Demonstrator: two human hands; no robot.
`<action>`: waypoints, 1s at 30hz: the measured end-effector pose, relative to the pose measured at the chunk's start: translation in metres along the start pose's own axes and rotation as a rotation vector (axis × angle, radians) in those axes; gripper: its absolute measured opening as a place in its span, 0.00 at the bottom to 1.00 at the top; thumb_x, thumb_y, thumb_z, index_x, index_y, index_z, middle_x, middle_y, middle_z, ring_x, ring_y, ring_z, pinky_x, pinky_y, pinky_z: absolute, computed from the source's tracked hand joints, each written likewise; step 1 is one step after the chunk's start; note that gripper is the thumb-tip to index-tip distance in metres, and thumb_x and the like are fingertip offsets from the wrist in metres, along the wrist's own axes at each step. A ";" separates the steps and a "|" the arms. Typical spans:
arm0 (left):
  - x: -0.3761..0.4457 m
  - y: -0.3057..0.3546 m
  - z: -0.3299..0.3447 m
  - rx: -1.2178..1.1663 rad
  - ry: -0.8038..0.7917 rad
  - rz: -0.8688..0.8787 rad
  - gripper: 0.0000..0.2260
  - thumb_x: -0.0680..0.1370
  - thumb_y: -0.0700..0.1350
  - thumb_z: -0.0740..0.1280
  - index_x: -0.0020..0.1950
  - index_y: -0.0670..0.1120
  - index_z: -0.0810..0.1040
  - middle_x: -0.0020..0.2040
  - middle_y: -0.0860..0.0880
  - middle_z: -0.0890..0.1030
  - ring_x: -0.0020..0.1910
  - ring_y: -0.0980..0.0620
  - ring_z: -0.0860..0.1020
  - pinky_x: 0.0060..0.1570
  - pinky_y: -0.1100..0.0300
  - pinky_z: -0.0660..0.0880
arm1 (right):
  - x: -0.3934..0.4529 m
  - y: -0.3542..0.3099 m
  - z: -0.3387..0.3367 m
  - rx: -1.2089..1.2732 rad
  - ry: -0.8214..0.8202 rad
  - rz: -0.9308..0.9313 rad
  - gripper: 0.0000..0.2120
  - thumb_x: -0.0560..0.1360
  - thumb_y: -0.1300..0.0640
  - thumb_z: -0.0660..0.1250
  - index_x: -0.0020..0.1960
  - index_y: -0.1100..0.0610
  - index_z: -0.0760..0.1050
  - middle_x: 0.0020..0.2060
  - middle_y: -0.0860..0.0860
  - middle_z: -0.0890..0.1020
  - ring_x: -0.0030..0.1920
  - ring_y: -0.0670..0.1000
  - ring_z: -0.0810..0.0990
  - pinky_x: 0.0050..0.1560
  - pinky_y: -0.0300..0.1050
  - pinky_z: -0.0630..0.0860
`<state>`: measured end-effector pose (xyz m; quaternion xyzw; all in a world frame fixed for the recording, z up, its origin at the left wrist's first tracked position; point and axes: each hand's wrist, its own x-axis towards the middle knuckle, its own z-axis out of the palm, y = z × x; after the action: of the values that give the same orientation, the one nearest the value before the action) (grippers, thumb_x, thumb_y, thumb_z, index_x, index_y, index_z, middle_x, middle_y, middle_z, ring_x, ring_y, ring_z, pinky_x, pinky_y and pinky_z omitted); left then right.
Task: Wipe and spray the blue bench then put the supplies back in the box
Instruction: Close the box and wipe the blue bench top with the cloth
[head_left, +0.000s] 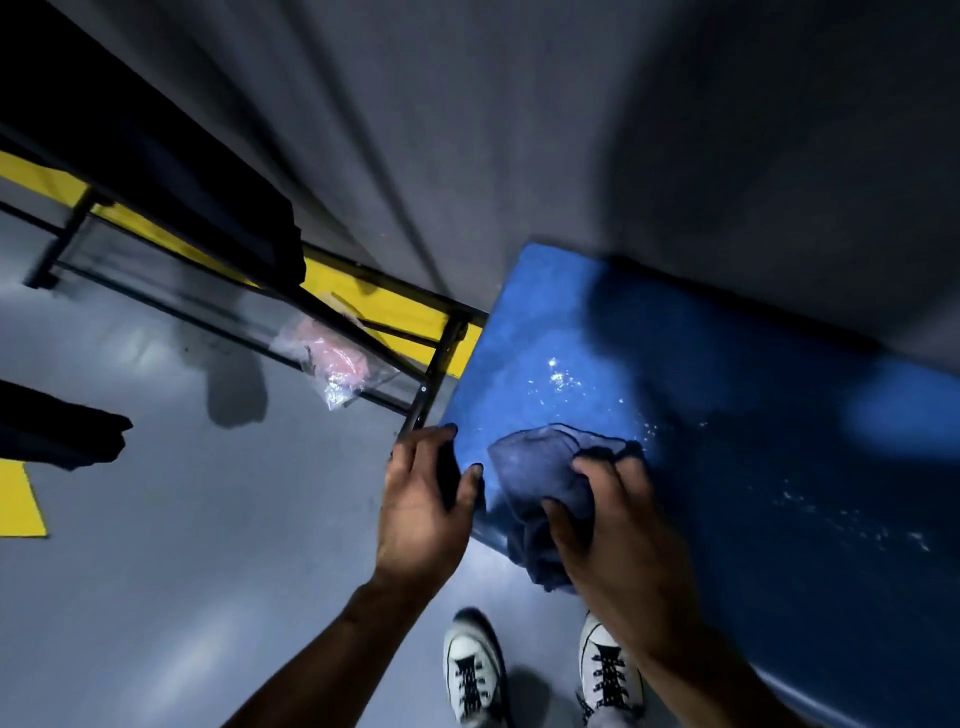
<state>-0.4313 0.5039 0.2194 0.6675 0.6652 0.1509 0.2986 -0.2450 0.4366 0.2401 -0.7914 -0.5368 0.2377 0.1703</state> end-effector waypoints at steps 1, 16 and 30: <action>0.002 0.000 0.000 -0.002 -0.008 -0.018 0.22 0.77 0.52 0.70 0.70 0.53 0.72 0.66 0.54 0.71 0.65 0.53 0.73 0.65 0.55 0.74 | 0.003 -0.001 -0.002 0.008 -0.026 0.015 0.18 0.76 0.36 0.61 0.59 0.46 0.72 0.58 0.49 0.75 0.51 0.58 0.82 0.43 0.50 0.79; 0.041 -0.005 0.000 -0.224 -0.016 0.110 0.14 0.84 0.39 0.59 0.63 0.57 0.74 0.54 0.70 0.73 0.57 0.71 0.72 0.57 0.77 0.67 | -0.001 -0.025 0.038 -0.306 -0.001 -0.423 0.25 0.81 0.43 0.60 0.75 0.51 0.70 0.78 0.55 0.67 0.78 0.60 0.66 0.72 0.67 0.67; 0.047 -0.005 0.013 -0.297 -0.035 -0.044 0.24 0.84 0.38 0.57 0.59 0.71 0.68 0.56 0.77 0.71 0.59 0.73 0.71 0.54 0.78 0.67 | 0.107 -0.027 0.043 -0.387 0.033 -0.520 0.26 0.80 0.44 0.60 0.76 0.52 0.71 0.80 0.55 0.64 0.81 0.60 0.58 0.76 0.70 0.54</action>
<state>-0.4243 0.5468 0.1972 0.6038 0.6445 0.2294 0.4091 -0.2567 0.5472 0.1980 -0.6494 -0.7533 0.0668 0.0802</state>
